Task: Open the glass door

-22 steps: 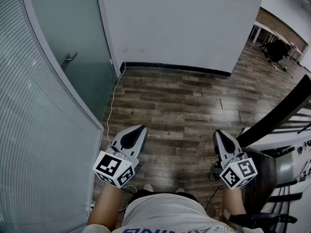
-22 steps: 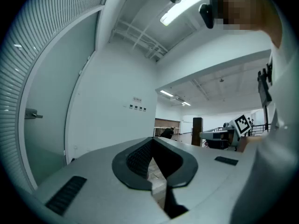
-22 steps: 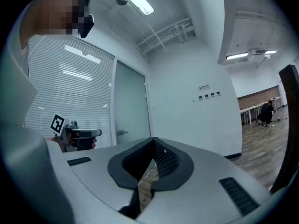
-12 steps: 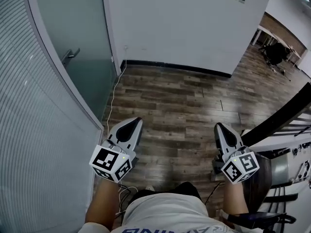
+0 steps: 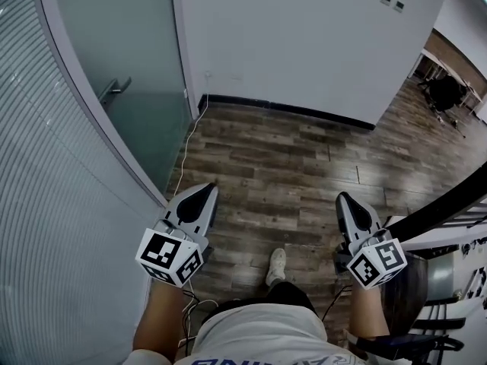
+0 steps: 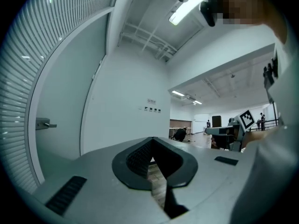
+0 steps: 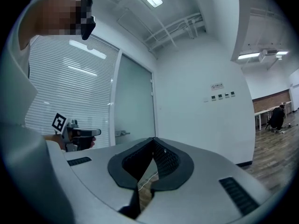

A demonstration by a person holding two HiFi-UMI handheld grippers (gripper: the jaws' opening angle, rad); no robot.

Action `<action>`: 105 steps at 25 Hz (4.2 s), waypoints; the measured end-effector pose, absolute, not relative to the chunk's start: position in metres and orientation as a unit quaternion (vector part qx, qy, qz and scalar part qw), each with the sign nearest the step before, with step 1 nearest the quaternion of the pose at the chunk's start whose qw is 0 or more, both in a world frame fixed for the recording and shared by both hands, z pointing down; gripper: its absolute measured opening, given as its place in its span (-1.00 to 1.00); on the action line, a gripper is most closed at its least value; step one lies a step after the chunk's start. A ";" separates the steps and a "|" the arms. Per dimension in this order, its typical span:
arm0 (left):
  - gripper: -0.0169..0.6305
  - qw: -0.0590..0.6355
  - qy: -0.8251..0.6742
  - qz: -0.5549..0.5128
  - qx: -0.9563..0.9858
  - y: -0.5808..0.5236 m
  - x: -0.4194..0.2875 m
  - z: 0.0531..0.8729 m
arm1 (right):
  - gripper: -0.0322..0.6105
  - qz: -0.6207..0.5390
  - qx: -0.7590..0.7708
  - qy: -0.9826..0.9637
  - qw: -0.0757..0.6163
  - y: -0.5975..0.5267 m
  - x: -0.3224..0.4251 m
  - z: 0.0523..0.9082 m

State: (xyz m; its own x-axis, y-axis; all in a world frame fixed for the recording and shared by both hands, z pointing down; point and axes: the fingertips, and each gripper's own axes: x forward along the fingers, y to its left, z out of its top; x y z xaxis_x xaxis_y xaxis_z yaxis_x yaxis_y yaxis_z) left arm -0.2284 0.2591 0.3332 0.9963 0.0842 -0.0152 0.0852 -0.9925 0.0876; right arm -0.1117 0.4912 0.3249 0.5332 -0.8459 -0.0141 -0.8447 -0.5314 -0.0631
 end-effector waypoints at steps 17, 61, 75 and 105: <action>-0.95 0.035 -0.038 -0.006 0.999 0.223 -0.024 0.321 | -0.89 -0.011 -0.827 0.561 0.034 0.428 0.119 0.325; -0.95 0.022 -0.265 -0.014 0.964 -0.182 -0.004 0.323 | -0.90 -0.027 -0.639 0.769 0.027 -0.088 0.205 0.327; -0.95 0.035 -0.433 -0.012 0.901 -0.269 -0.068 0.324 | -0.90 -0.046 -0.487 0.872 0.009 -0.253 0.158 0.328; -0.95 0.044 -0.615 -0.002 0.787 -0.303 -0.093 0.326 | -0.89 -0.063 -0.242 0.968 -0.026 -0.393 0.079 0.350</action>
State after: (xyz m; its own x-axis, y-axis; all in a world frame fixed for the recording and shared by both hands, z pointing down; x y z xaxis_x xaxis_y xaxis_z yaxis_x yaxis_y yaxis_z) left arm -0.0934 -0.3035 0.3264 0.2430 -0.9687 0.0511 -0.9683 -0.2391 0.0723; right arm 0.0786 -0.3928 0.3504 -0.8815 -0.4652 0.0814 -0.4718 0.8748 -0.1099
